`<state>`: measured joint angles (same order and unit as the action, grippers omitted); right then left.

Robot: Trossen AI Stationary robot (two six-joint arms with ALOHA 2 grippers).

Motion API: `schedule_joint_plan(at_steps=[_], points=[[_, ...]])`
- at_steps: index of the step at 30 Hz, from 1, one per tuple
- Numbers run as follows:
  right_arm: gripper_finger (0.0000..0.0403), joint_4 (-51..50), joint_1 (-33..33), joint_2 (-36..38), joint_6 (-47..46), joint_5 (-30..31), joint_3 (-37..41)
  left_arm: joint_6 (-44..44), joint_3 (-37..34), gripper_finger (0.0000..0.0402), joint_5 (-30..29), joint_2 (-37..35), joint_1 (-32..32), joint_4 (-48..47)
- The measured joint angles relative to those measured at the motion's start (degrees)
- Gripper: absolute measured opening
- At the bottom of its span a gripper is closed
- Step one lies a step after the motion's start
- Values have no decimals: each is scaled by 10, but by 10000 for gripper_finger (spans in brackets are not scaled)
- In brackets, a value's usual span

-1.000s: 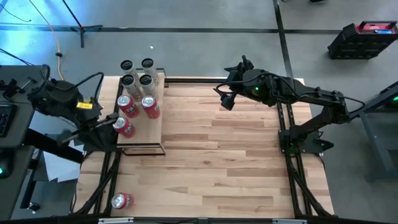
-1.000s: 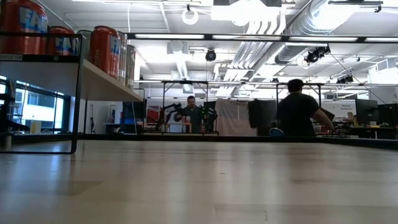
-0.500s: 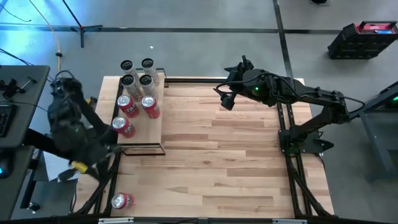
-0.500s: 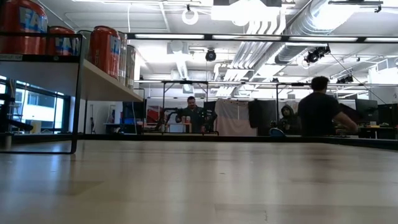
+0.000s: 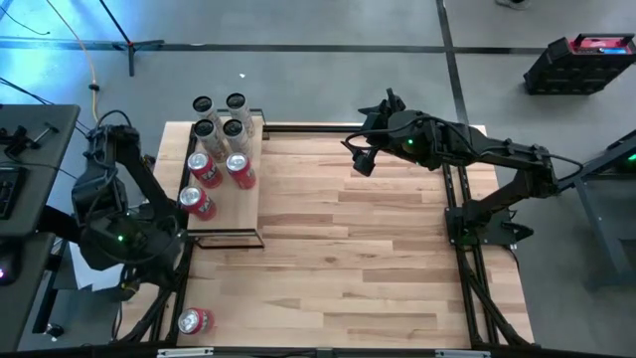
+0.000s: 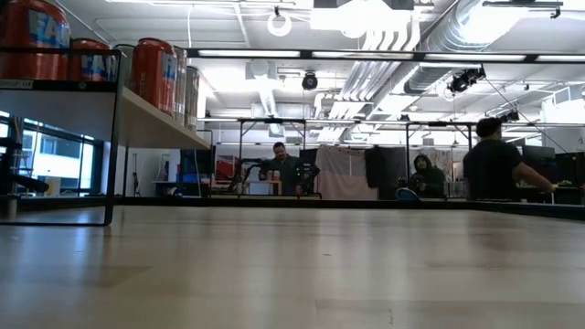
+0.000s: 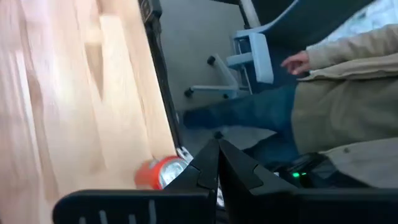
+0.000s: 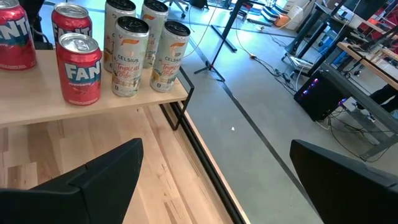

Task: Place canned beverage on shelf
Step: Put the red soda can on the shelf aligned with the other red soda can

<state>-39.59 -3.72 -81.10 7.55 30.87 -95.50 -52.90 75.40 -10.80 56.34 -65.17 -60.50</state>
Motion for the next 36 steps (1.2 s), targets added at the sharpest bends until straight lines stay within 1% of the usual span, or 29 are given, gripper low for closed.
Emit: schedule_joint_plan(at_steps=[2,6,8,11,14,16,20,24,29,33,36], points=[[392,0,0,0,0,0,0,-45,0,0,11,-3,-3,-9],[392,0,0,0,0,0,0,-148,0,0,77,-11,-3,-50],[392,0,0,0,0,0,0,-223,0,0,95,-11,-3,-81],[392,0,0,0,0,0,0,-365,0,0,119,-11,-3,-113],[392,0,0,0,0,0,0,-507,0,0,118,-11,1,-113],[392,0,0,0,0,0,0,-580,0,1,117,-7,9,-114],[392,0,0,0,0,0,0,-665,0,15,119,12,16,-114],[392,0,0,0,0,0,0,-677,0,52,136,47,16,-116],[392,0,0,0,0,0,0,-648,0,121,139,109,16,-118],[392,0,0,0,0,0,0,-563,0,182,148,149,21,-144],[392,0,0,0,0,0,0,-493,0,224,148,173,35,-154]])
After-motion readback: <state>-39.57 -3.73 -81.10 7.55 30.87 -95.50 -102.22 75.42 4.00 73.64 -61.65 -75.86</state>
